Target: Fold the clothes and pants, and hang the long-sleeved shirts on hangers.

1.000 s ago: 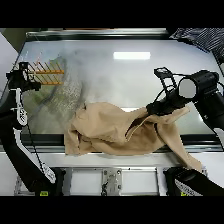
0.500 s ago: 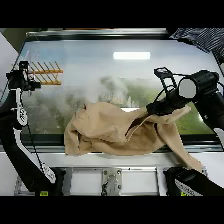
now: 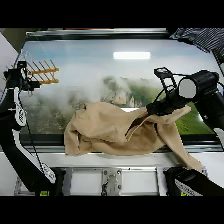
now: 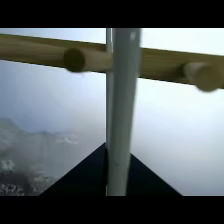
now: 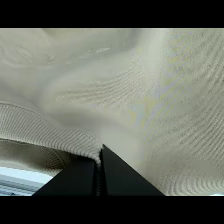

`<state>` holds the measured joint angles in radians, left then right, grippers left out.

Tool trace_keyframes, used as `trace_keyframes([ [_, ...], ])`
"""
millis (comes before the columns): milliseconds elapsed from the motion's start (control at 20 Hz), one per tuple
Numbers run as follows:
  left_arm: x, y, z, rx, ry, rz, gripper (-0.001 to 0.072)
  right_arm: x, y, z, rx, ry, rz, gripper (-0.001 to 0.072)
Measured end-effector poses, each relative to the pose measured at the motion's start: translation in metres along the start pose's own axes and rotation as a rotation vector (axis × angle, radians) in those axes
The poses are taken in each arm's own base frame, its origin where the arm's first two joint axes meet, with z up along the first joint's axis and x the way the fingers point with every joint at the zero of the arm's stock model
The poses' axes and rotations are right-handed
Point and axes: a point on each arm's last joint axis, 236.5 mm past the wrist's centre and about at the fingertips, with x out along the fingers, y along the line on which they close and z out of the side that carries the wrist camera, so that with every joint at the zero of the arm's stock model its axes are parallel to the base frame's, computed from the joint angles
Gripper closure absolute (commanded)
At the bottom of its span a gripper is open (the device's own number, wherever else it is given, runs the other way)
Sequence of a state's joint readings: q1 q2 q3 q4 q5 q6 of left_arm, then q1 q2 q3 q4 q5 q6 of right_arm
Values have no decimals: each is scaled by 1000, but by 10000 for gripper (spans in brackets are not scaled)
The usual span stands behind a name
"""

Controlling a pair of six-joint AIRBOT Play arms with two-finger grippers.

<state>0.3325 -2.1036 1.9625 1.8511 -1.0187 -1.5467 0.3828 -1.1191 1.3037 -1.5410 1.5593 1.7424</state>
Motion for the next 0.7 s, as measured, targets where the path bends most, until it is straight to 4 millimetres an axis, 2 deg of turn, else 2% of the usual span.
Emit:
trace_keyframes([
  [250, -49, 9, 20, -11, -59, 19, 687, 0, 0, 0, 0, 0, 0, 679],
  [350, -71, 6, 28, -9, -87, 17, 687, 0, 0, 0, 0, 0, 0, 679],
  [550, -127, -10, 49, 17, -168, 5, 687, 0, 0, 0, 0, 0, 0, 679],
  [700, -182, -36, 60, 92, -235, -18, 686, 0, 0, 0, 0, 0, 0, 679],
])
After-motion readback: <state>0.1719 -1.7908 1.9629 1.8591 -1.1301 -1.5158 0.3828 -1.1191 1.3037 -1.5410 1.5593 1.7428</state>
